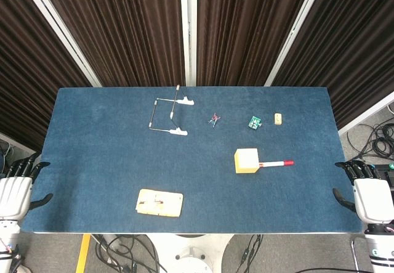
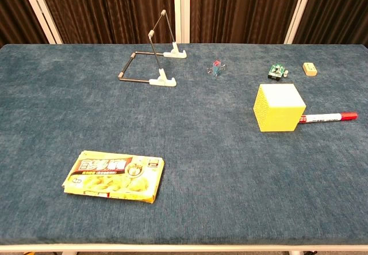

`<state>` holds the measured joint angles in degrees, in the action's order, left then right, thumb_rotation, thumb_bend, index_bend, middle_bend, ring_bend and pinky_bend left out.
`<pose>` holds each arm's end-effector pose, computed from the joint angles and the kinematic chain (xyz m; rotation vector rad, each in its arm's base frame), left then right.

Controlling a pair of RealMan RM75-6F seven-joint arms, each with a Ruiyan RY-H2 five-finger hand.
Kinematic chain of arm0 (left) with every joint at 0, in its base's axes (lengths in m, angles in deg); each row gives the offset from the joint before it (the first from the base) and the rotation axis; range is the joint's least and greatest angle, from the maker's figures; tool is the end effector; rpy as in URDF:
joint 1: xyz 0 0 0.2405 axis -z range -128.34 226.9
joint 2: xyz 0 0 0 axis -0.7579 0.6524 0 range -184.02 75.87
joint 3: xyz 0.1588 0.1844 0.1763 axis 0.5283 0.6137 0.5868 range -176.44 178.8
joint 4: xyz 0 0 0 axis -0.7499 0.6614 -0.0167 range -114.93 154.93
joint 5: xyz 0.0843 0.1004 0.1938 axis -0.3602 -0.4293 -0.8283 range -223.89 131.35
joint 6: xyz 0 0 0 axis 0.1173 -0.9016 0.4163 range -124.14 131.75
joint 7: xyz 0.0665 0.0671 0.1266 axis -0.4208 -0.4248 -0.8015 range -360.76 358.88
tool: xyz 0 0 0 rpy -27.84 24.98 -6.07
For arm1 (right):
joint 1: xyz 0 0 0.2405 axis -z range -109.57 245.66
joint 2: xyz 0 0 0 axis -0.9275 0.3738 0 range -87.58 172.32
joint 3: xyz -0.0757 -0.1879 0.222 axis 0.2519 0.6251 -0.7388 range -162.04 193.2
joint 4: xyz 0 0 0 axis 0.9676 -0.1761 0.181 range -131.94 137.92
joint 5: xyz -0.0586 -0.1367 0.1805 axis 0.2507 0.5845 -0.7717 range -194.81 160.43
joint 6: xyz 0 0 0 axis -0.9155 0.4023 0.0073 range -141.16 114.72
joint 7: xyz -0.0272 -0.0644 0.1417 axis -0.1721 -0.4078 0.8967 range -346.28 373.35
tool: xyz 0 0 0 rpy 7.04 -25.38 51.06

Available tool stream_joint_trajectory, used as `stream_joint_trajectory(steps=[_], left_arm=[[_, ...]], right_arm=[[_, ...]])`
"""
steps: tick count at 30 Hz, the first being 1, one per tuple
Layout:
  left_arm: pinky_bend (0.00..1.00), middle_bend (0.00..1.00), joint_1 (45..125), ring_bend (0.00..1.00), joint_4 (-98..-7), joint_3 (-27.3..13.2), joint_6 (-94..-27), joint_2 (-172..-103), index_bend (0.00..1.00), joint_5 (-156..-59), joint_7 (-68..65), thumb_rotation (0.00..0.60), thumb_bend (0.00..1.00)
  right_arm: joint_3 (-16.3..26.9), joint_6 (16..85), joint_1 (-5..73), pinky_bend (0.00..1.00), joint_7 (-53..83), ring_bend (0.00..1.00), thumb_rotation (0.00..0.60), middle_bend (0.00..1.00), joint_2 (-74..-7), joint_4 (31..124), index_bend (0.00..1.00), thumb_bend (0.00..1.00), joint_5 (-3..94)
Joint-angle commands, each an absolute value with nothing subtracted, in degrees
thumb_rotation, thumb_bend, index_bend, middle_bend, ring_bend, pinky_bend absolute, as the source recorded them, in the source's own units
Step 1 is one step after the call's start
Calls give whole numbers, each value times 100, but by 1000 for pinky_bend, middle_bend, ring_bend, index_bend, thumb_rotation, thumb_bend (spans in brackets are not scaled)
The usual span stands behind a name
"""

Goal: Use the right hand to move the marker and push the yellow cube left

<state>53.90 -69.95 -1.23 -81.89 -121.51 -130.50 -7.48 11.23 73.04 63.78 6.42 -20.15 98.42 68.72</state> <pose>-0.3693 0.1972 0.1413 -1.3862 -0.8434 -0.8149 -0.3489 -0.2019 0.1683 1.3865 -0.8017 0.8559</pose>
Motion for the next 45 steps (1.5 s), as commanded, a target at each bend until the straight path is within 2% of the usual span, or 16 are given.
stream_joint_trajectory(steps=[1, 9, 14, 17, 22, 26, 33, 45], left_arm=[[163, 204, 5380, 165, -6993, -122, -8192, -12164, 311, -13042, -743, 600, 29], [163, 204, 5355, 165, -7091, -88, -8253, -12132, 311, -13137, -802, 600, 29], [163, 204, 5357, 165, -7115, -80, -8242, -12120, 311, -13151, -816, 600, 30], [163, 204, 5350, 165, -7114, -78, -8252, -12130, 312, -13158, -812, 600, 29], [163, 204, 5338, 165, -7121, -74, -8268, -12140, 311, -13170, -799, 600, 29], [163, 204, 5322, 165, -7132, -64, -8261, -12139, 311, -13152, -801, 600, 29], [163, 204, 5269, 165, -7149, -44, -8284, -12111, 311, -13127, -771, 600, 30], [163, 204, 5286, 165, -7159, -58, -8226, -12115, 311, -13102, -754, 600, 29]], right_arm=[[1128, 7294, 6377, 242, 670, 193, 600, 301, -2003, 9849, 287, 154, 6879], [1160, 7269, 6387, 242, 780, 193, 600, 300, -1952, 9844, 277, 154, 6910], [1168, 7109, 6294, 242, 742, 192, 600, 298, -1934, 9853, 176, 155, 6934], [1158, 6792, 6087, 242, 544, 187, 600, 289, -1922, 9881, 152, 155, 6956], [1047, 5830, 5496, 238, 146, 138, 600, 252, -2063, 9764, 154, 160, 6703], [922, 5179, 5012, 226, -93, 102, 600, 243, -2437, 9417, 173, 175, 6487], [893, 4266, 4361, 223, -288, 93, 600, 259, -3335, 8328, 275, 176, 6137], [961, 4018, 4017, 222, -30, 95, 600, 346, -4340, 6892, 342, 194, 6066]])
